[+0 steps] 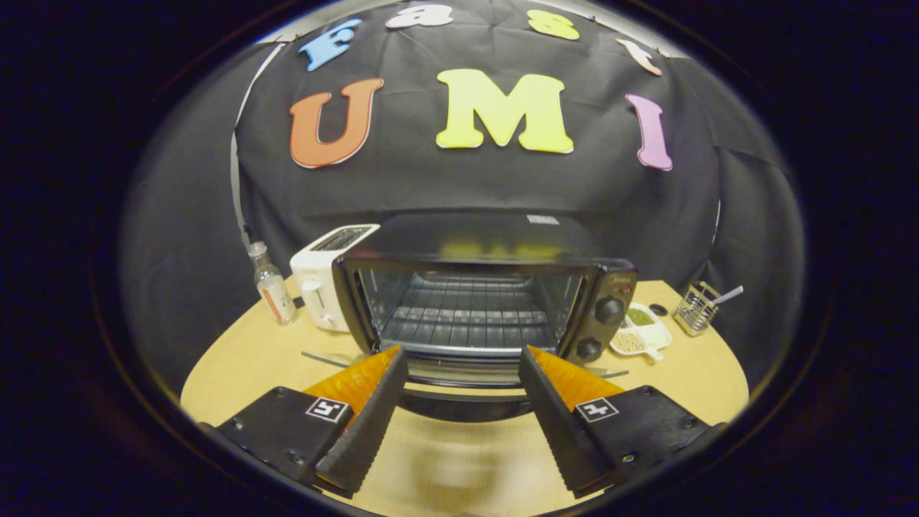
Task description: Open the toaster oven, put the food inside, and close the toaster oven door.
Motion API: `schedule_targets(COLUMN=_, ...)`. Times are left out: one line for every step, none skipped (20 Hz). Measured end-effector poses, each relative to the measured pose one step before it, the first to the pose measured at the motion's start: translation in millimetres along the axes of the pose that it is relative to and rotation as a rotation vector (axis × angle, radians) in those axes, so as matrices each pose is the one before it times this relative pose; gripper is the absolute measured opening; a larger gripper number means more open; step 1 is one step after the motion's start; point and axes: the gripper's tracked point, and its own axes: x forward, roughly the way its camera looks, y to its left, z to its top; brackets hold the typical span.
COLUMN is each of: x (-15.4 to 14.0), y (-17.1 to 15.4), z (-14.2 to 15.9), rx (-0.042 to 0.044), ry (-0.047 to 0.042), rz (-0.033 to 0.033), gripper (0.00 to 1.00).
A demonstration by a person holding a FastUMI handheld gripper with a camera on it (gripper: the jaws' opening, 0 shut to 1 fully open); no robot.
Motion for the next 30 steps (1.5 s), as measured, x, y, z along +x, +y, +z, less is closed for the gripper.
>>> schedule_targets(x=-1.79, y=-0.14, z=-13.06, rx=0.00223, ry=0.02304, rz=0.00565, gripper=1.00)
schedule_targets(x=0.03, y=0.12, z=-10.91, rx=0.00929, ry=0.01959, rz=0.00535, gripper=1.00)
schedule_targets(x=1.03, y=-0.52, z=-10.95, rx=0.00472, ry=0.01846, rz=0.00517, gripper=1.00)
schedule_targets(x=2.85, y=-1.06, z=-8.75, rx=-0.00294, ry=0.01649, rz=-0.00083, gripper=1.00)
schedule_targets(x=2.19, y=0.39, z=-7.44, rx=-0.01152, ry=0.01017, rz=-0.00216, gripper=1.00)
schedule_targets(x=3.55, y=-0.02, z=-5.68, rx=-0.01317, ry=0.01150, rz=-0.00497, gripper=1.00)
schedule_targets(x=1.58, y=-1.17, z=-9.27, rx=-0.01222, ry=0.01402, rz=-0.00561, gripper=1.00)
schedule_targets(x=2.15, y=0.38, z=-7.91, rx=-0.00559, ry=0.01689, rz=-0.00585, gripper=1.00)
schedule_targets(x=2.55, y=1.35, z=-7.14, rx=-0.00642, ry=0.01046, rz=-0.00428, gripper=1.00)
schedule_targets(x=3.70, y=-0.12, z=-5.62, rx=-0.00711, ry=0.01387, rz=-0.00418, gripper=1.00)
schedule_targets(x=3.32, y=-0.03, z=-8.59, rx=-0.00866, ry=0.02017, rz=-0.00282, gripper=1.00)
schedule_targets(x=2.06, y=0.12, z=-5.36, rx=-0.00466, ry=0.00608, rz=0.00042, gripper=1.00)
schedule_targets(x=1.04, y=0.68, z=-1.77, rx=0.00341, ry=-0.00183, rz=0.00122, gripper=1.00)
schedule_targets(x=-0.13, y=-0.32, z=-0.95, rx=0.00586, ry=-0.00434, rz=0.00205, gripper=1.00)
schedule_targets(x=1.98, y=0.51, z=-1.38, rx=0.00795, ry=-0.00324, rz=0.00217, gripper=1.00)
schedule_targets(x=1.02, y=1.00, z=-1.19, rx=-0.00059, ry=0.00614, rz=0.00354, gripper=1.00)
schedule_targets(x=-0.25, y=-0.96, z=0.73, rx=-0.00284, ry=-0.00229, rz=0.00322, gripper=1.00)
schedule_targets(x=-2.15, y=0.12, z=4.68, rx=-0.01280, ry=-0.00909, rz=0.00251, gripper=1.00)
schedule_targets(x=-1.72, y=-0.03, z=4.03, rx=-0.01359, ry=-0.00749, rz=0.00408, gripper=1.00)
schedule_targets(x=-2.66, y=-1.18, z=3.72, rx=-0.01122, ry=-0.00073, rz=0.00576, gripper=1.00)
schedule_targets(x=-3.24, y=-3.72, z=1.98, rx=-0.00903, ry=-0.00128, rz=0.00009, gripper=1.00)
schedule_targets(x=-4.89, y=-3.37, z=5.24, rx=-0.00842, ry=-0.01206, rz=0.00305, gripper=1.00)
schedule_targets(x=-5.07, y=-6.70, z=7.00, rx=-0.01293, ry=-0.01343, rz=-0.00110, gripper=1.00)
schedule_targets(x=-5.61, y=-8.13, z=8.21, rx=-0.01702, ry=-0.01544, rz=0.00037, gripper=1.00)
schedule_targets(x=-5.44, y=-10.79, z=6.45, rx=-0.01656, ry=-0.01531, rz=-0.00029, gripper=1.00)
schedule_targets(x=-5.67, y=-14.19, z=6.05, rx=-0.01636, ry=-0.01245, rz=-0.00275, gripper=1.00)
schedule_targets(x=-5.54, y=-18.22, z=3.66, rx=-0.01270, ry=-0.00830, rz=-0.00922, gripper=1.00)
schedule_targets(x=-5.85, y=-21.28, z=3.08, rx=-0.01362, ry=-0.00365, rz=-0.01184, gripper=1.00)
schedule_targets(x=-3.89, y=-22.98, z=0.14, rx=-0.01163, ry=-0.00080, rz=-0.01354, gripper=1.00)
schedule_targets(x=-2.85, y=-24.18, z=-0.60, rx=-0.00692, ry=-0.00033, rz=-0.01217, gripper=1.00)
